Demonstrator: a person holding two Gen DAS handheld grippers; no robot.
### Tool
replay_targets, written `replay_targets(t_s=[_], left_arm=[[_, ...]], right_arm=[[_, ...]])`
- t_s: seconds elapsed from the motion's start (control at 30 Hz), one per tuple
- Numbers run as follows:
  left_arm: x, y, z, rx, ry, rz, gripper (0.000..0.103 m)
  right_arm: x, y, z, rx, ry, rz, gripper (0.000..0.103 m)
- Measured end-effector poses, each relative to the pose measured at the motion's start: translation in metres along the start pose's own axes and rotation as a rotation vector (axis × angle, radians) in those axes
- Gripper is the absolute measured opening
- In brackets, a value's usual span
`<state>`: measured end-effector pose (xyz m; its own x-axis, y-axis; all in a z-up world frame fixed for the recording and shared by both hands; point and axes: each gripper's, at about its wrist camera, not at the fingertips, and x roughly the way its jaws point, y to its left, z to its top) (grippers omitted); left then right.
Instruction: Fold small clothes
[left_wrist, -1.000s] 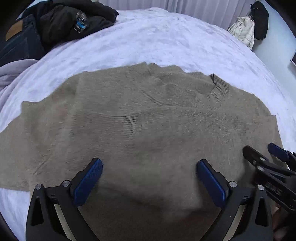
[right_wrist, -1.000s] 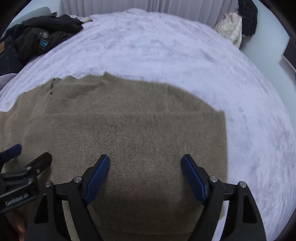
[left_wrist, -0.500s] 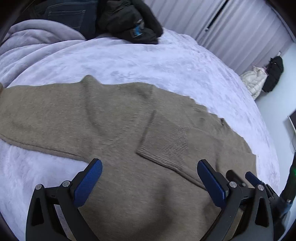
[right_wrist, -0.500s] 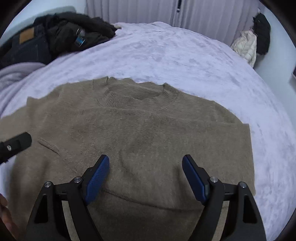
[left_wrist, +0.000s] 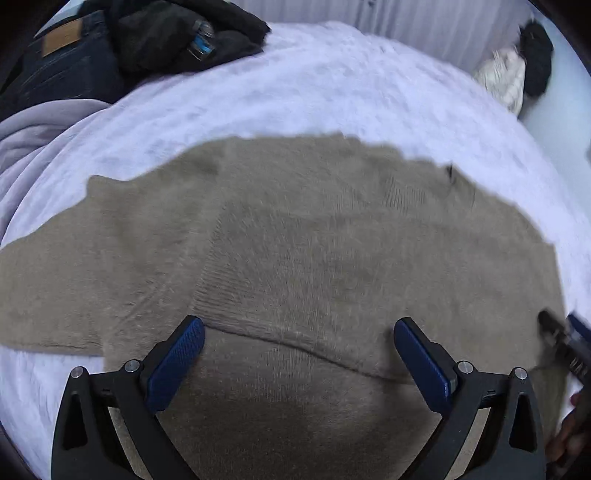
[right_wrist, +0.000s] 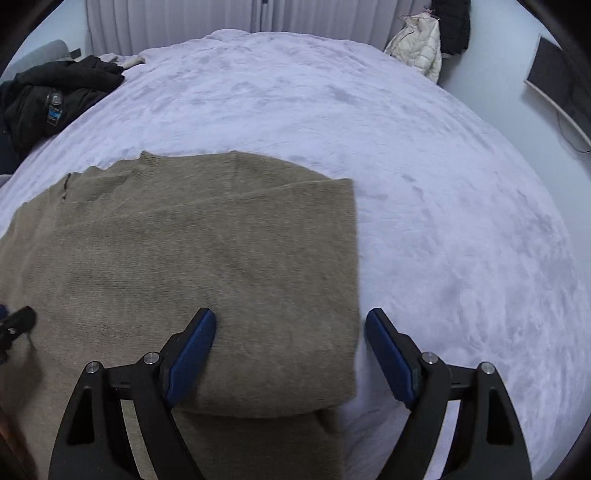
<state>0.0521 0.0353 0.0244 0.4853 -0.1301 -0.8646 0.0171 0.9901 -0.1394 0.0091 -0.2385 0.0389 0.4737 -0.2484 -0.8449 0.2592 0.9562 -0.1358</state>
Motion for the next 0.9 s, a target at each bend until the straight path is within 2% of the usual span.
replay_targets(t_s=[0.1,0.2,0.23,0.3,0.4,0.53,0.57,0.6,0.63,0.67,0.73,0.8,0.87,0.9], left_arm=[[-0.009,-0.007,0.010,-0.029,-0.018,-0.072,0.103],[0.000,-0.032,0.018,0.063,-0.032,-0.057,0.103],[0.010,-0.038,0.019,0.091,-0.015,-0.046,0.103],[0.040,-0.037,0.020,0.124,0.061,0.061,0.103],[0.037,-0.022,0.017,0.121,0.039,0.022,0.103],[0.008,0.008,0.008,0.126,-0.020,0.161,0.103],[0.000,0.017,0.005,0.093,-0.028,0.151,0.103],[-0.008,0.026,-0.001,0.049,-0.032,0.098,0.103],[-0.014,0.029,-0.007,0.022,-0.028,0.048,0.103],[-0.018,0.028,-0.016,0.016,-0.023,-0.002,0.103],[-0.022,0.012,-0.035,0.059,-0.011,-0.055,0.103],[-0.019,0.001,-0.055,0.095,0.015,-0.049,0.103],[-0.016,-0.003,-0.068,0.128,0.008,0.007,0.103],[-0.018,0.001,-0.076,0.150,-0.002,0.023,0.103]], right_arm=[[-0.006,0.006,-0.001,0.021,-0.046,0.009,0.086],[-0.011,0.028,0.002,-0.023,-0.101,0.021,0.086],[-0.012,0.037,0.003,-0.053,-0.109,0.029,0.086],[-0.008,0.054,0.005,-0.114,-0.099,0.043,0.086],[0.002,0.061,-0.003,-0.203,-0.053,0.047,0.086],[0.004,0.018,-0.002,-0.072,-0.031,0.042,0.087],[-0.001,0.009,-0.002,-0.041,-0.021,0.025,0.087],[-0.009,0.005,-0.004,-0.025,-0.026,0.004,0.087],[-0.023,0.005,-0.008,-0.018,-0.053,0.006,0.087],[-0.035,0.010,-0.014,-0.025,-0.083,0.043,0.087],[-0.054,0.034,-0.029,-0.091,-0.100,0.158,0.087],[-0.064,0.068,-0.053,-0.224,-0.077,0.234,0.087],[-0.061,0.096,-0.077,-0.350,-0.043,0.237,0.087],[-0.058,0.103,-0.089,-0.398,-0.041,0.208,0.087]])
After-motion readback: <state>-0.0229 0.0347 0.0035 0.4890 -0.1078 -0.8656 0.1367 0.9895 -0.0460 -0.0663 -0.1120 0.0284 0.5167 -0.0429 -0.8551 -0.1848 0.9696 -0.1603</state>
